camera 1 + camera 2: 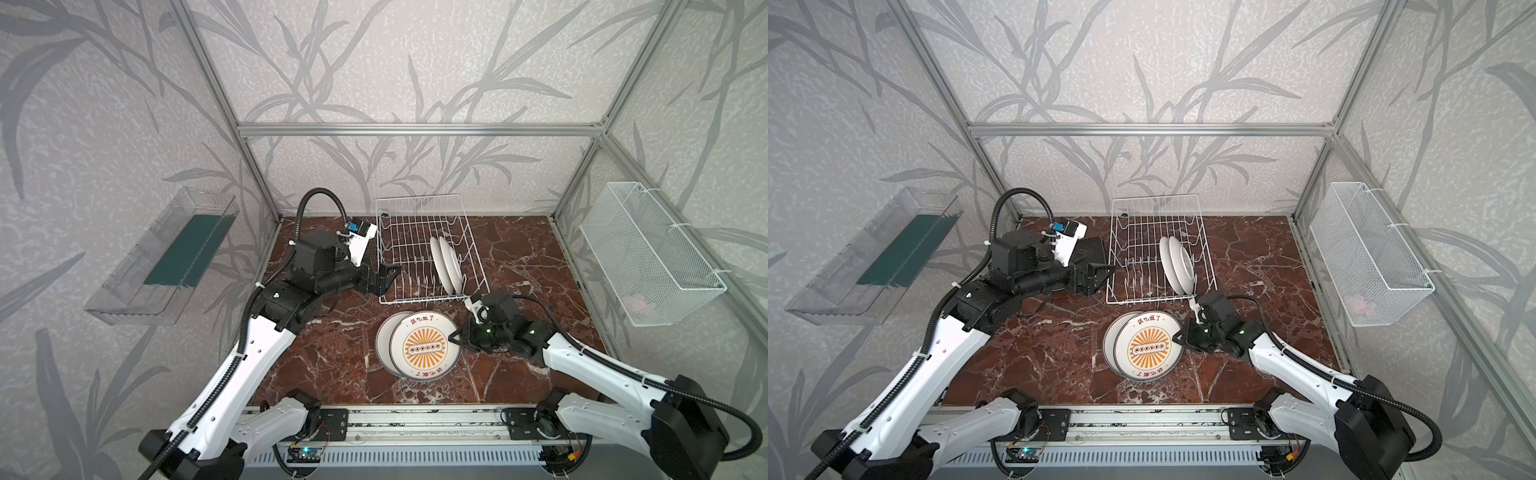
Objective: Unload the plates from the dish rack
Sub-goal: 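Lower the sunburst plate onto the printed plate with the right gripper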
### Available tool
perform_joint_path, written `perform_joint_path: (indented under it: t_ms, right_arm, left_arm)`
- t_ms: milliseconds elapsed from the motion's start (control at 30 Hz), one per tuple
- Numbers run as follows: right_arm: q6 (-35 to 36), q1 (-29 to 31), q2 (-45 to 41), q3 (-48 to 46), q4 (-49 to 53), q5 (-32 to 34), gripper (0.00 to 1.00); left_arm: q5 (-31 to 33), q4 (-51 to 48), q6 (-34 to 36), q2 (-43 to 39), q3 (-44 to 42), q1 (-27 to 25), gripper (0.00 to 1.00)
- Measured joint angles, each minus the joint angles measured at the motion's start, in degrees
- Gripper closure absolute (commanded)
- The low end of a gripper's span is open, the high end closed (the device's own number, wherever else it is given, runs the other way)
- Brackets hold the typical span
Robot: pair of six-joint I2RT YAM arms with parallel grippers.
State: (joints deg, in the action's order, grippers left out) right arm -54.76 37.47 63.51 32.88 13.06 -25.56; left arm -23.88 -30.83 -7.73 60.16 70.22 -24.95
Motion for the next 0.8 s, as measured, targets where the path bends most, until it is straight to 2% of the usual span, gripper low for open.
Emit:
perform_joint_path:
  t_ms: [333,767,800]
  right_arm:
    - [-3.4,3.0,5.9,-0.6,-5.6,2.7,0.92]
    - [-6.4,4.3,10.9,-0.8,-11.0,3.5,0.68]
    - [-6.5,4.3,10.9,-0.8,-11.2,3.5,0.64]
  left_arm:
    - [-0.1,1.5,0.0,0.2,-0.2,0.3,0.01]
    - [-0.2,2.5,-2.3,2.1,-0.3,0.5,0.01]
    - [-0.3,2.8,-2.7,2.3,-0.3,0.5,0.01]
